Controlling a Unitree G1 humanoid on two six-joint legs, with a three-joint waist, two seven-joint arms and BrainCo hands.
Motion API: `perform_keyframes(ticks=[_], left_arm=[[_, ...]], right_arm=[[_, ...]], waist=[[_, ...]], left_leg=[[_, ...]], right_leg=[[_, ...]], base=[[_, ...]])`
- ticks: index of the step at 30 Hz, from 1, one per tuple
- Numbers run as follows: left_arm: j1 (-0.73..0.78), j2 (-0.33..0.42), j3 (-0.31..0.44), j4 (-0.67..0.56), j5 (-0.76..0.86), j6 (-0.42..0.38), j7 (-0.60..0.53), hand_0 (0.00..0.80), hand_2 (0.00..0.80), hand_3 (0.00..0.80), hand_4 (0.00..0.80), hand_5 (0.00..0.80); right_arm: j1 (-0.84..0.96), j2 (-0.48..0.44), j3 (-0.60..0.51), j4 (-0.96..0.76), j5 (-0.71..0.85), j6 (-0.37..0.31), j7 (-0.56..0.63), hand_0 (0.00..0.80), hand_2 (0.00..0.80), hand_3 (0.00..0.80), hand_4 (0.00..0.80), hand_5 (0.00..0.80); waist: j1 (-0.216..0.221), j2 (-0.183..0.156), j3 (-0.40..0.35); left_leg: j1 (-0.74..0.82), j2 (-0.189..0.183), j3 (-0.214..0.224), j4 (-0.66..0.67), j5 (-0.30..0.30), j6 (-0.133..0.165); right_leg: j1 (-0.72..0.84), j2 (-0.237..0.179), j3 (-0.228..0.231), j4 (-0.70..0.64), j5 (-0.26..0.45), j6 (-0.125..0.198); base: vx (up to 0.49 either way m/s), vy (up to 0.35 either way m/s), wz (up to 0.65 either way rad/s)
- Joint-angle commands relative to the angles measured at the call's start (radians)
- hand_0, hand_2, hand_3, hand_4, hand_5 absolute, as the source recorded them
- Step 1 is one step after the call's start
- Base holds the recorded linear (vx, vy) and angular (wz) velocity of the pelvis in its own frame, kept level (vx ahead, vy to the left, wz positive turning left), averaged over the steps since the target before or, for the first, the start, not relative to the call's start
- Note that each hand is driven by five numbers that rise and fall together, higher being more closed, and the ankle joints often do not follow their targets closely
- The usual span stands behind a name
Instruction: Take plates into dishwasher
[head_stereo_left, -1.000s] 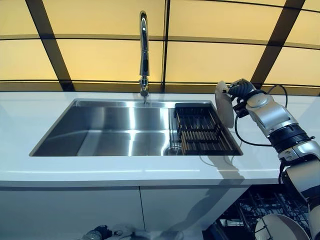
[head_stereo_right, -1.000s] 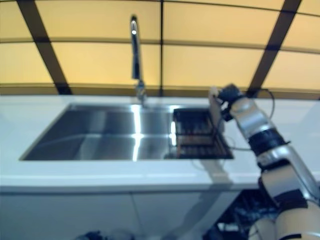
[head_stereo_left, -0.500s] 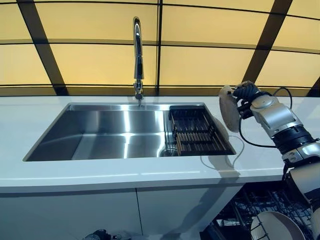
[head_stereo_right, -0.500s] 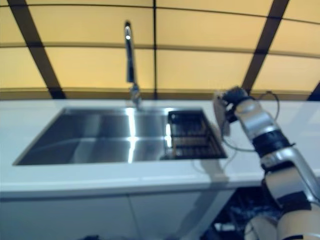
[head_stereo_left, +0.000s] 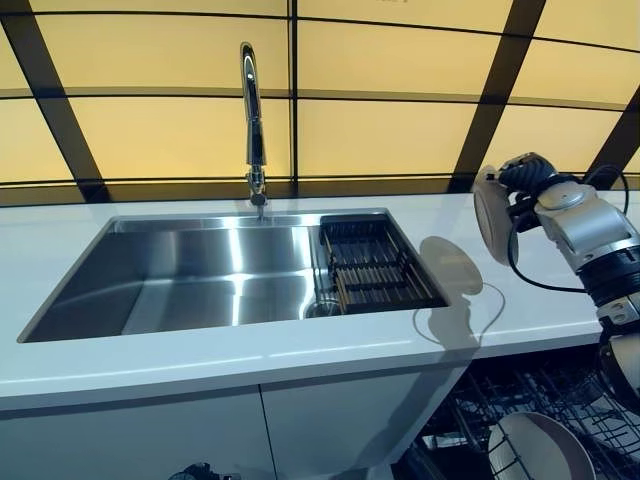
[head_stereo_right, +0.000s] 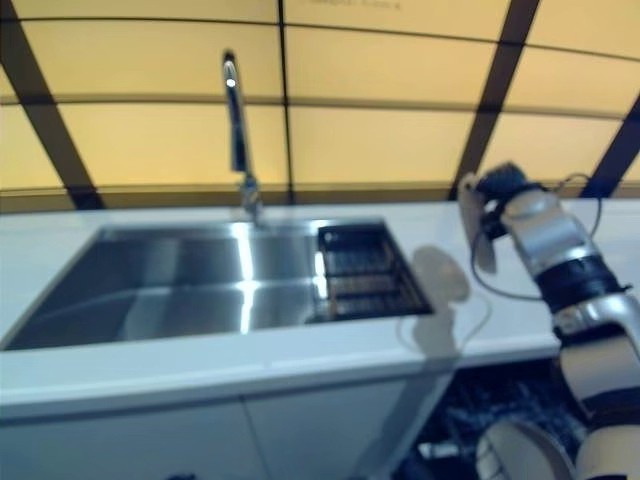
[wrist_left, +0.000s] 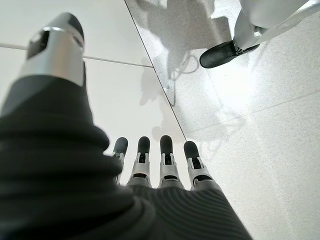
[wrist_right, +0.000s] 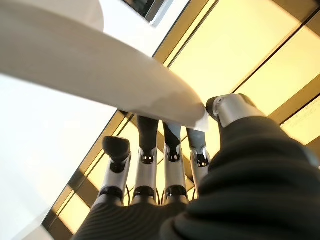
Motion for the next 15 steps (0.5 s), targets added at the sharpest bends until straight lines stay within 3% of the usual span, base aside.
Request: perform_keyframes(ticks=[1,15], left_arm=[[-0.024,0.051,-0.019,0.065,0.052,-0.043,0.000,0.000,0.000,0.000,0.000,0.000],[-0.012,0.076,-0.021,0.050,0.063,-0.077,-0.015,0.000,0.000,0.000,0.000,0.000]], right_arm=[[-0.108,-0.080,0.001,0.057,-0.015,-0.022,0.008,0.800,0.800,0.800,0.800,0.800],[-0.077,-0.189,0.000,0.081,-0.008,-0.026,0.080,0.800,0.800,0.800,0.800,0.800]], waist=[[-0.007,-0.033,-0.028],[-0.040,-0.035,-0.029]], left_leg=[[-0.025,-0.020,-0.025,-0.001,-0.022,0.029],[-0.023,-0.018,-0.004,-0.001,-0.026,0.033]], right_leg=[[0.072,-0.024,0.012,0.002,-0.076,0.072],[0.060,-0.016,0.038,0.002,-0.069,0.075]], base=[[-0.012,-0.017,-0.04],[-0.004,0.003,-0.06]])
